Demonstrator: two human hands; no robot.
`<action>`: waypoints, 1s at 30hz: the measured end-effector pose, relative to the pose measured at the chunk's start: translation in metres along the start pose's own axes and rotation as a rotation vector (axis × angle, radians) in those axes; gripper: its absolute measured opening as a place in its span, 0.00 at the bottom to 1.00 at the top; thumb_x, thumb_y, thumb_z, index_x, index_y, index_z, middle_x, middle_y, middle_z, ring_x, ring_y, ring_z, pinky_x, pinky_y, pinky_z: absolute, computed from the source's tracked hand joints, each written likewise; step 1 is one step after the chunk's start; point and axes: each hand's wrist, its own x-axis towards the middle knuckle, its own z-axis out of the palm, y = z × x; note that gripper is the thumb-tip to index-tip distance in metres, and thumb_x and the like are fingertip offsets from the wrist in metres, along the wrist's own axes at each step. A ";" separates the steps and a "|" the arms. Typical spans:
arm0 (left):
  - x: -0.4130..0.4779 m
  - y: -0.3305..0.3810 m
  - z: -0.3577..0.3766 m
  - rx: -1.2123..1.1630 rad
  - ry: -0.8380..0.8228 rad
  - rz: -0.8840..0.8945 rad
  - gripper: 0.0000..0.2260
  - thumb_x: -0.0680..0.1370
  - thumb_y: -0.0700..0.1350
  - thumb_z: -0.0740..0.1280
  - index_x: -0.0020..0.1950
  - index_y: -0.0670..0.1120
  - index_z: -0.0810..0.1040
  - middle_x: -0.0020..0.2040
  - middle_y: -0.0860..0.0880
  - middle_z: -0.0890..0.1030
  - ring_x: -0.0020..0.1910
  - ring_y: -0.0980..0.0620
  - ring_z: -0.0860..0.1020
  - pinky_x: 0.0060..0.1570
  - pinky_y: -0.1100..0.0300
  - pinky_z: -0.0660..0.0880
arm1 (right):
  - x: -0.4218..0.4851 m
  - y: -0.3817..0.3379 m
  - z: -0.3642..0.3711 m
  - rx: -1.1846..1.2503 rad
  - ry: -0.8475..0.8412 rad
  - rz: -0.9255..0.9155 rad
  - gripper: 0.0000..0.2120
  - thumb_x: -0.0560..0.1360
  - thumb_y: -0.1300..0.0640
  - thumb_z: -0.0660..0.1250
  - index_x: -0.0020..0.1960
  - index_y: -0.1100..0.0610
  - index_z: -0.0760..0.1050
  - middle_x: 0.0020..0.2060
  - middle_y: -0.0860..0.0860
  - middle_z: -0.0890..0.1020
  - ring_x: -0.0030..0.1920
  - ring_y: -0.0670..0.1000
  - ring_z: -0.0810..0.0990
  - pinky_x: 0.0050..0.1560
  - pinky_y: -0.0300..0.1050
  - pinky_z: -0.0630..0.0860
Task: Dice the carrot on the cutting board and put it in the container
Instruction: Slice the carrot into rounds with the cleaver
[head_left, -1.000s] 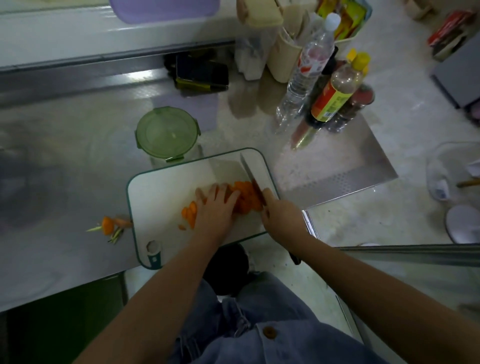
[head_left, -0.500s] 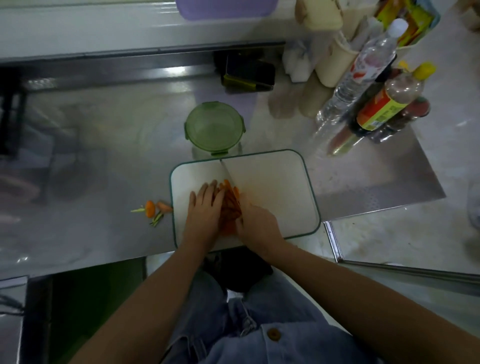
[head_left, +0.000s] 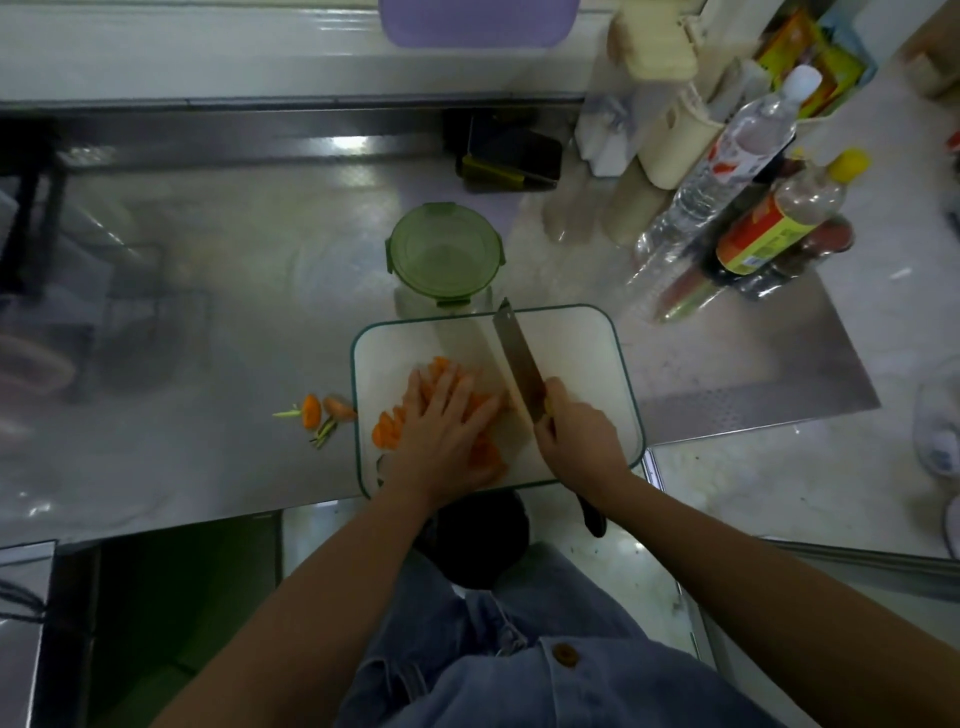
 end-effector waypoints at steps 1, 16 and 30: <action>0.000 0.002 0.001 0.013 -0.025 0.002 0.34 0.67 0.68 0.58 0.68 0.51 0.68 0.71 0.40 0.68 0.71 0.35 0.64 0.67 0.29 0.54 | -0.002 0.003 0.001 -0.007 -0.006 0.014 0.15 0.78 0.56 0.57 0.64 0.59 0.65 0.35 0.50 0.72 0.32 0.52 0.70 0.34 0.43 0.65; -0.012 -0.022 -0.001 0.103 0.100 -0.201 0.16 0.65 0.41 0.75 0.51 0.42 0.78 0.58 0.38 0.77 0.63 0.36 0.72 0.67 0.38 0.63 | 0.001 -0.051 0.033 0.168 -0.041 -0.180 0.17 0.77 0.57 0.58 0.65 0.57 0.66 0.45 0.58 0.81 0.43 0.60 0.80 0.44 0.52 0.77; -0.004 -0.025 -0.003 0.022 0.016 -0.166 0.20 0.76 0.51 0.56 0.61 0.45 0.78 0.63 0.39 0.75 0.65 0.37 0.71 0.67 0.38 0.64 | 0.007 0.002 0.004 0.278 -0.051 -0.072 0.10 0.76 0.59 0.61 0.56 0.59 0.68 0.36 0.58 0.78 0.35 0.60 0.77 0.38 0.56 0.76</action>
